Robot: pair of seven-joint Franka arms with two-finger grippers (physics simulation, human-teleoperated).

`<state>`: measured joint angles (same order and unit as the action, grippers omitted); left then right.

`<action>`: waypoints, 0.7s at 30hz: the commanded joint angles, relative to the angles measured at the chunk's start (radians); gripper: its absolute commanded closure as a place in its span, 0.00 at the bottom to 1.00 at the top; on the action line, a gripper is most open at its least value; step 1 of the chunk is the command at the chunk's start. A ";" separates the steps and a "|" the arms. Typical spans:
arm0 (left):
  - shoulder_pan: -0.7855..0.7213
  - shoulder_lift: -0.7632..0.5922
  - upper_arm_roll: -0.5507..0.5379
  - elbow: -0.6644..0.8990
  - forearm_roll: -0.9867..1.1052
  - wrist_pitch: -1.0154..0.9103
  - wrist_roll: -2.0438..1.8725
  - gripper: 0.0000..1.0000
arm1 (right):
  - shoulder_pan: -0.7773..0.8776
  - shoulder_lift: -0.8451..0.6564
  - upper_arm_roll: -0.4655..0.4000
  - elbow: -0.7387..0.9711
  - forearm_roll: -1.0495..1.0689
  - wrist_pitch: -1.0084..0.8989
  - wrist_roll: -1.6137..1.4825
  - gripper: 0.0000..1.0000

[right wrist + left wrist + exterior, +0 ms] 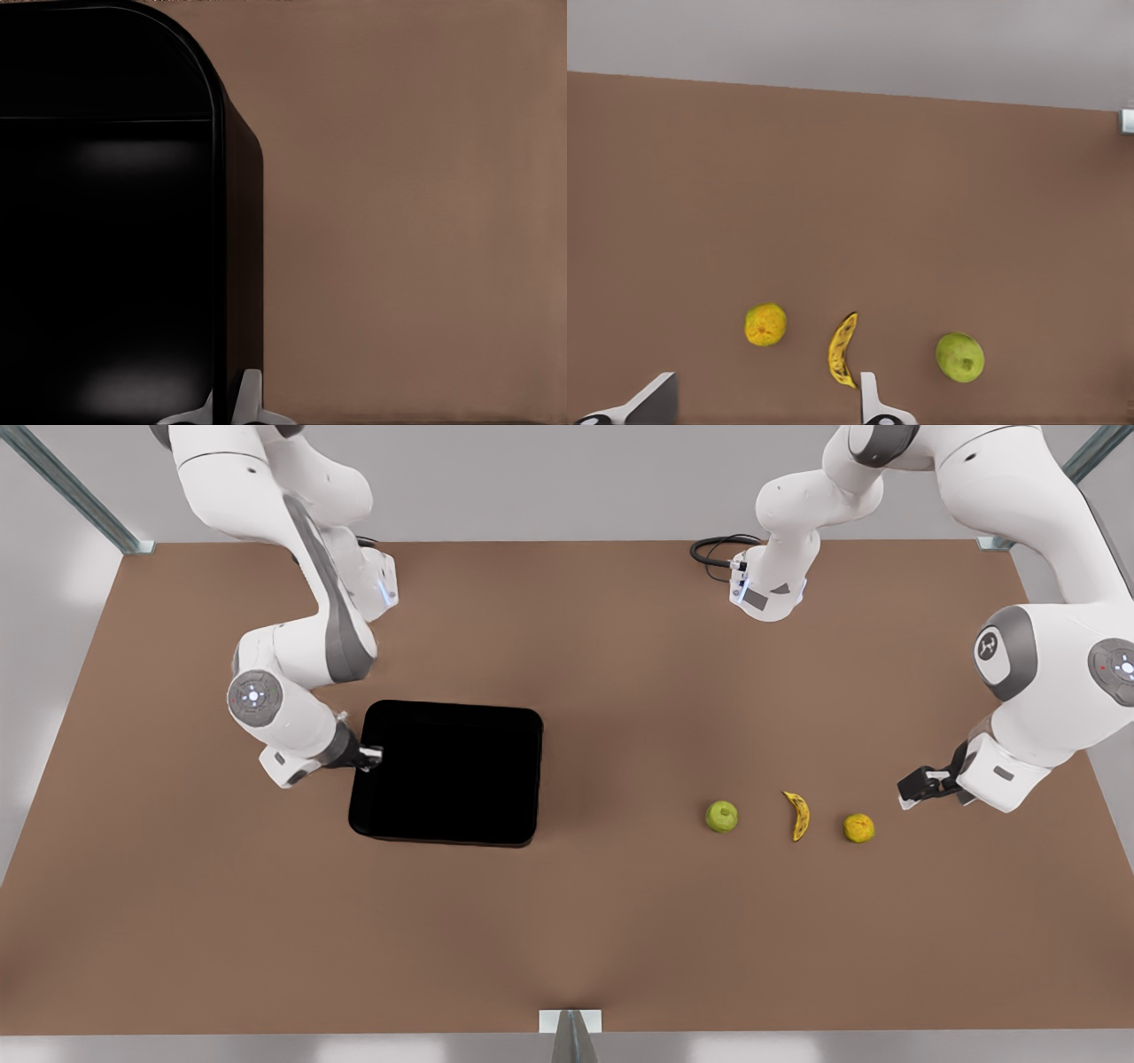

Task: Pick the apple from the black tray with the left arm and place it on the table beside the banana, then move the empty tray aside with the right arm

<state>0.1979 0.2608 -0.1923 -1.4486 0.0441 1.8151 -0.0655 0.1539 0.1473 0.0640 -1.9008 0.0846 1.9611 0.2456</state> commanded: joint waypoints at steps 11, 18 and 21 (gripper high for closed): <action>0.000 0.000 -0.001 0.002 -0.003 0.000 0.004 0.00 | -0.418 0.163 -0.001 0.078 0.046 -0.102 -1.144 0.86; -0.005 0.002 -0.012 0.002 0.010 0.001 -0.002 0.00 | -0.459 0.330 0.002 0.164 0.043 0.013 -1.240 0.86; -0.005 0.002 -0.012 0.002 0.010 0.001 -0.002 0.00 | -0.453 0.342 0.002 0.166 0.024 0.047 -1.229 0.85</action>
<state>0.1935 0.2639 -0.2034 -1.4471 0.0497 1.8162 -0.0636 -0.3003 0.4878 0.0659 -1.7363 0.1262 1.9601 -0.5477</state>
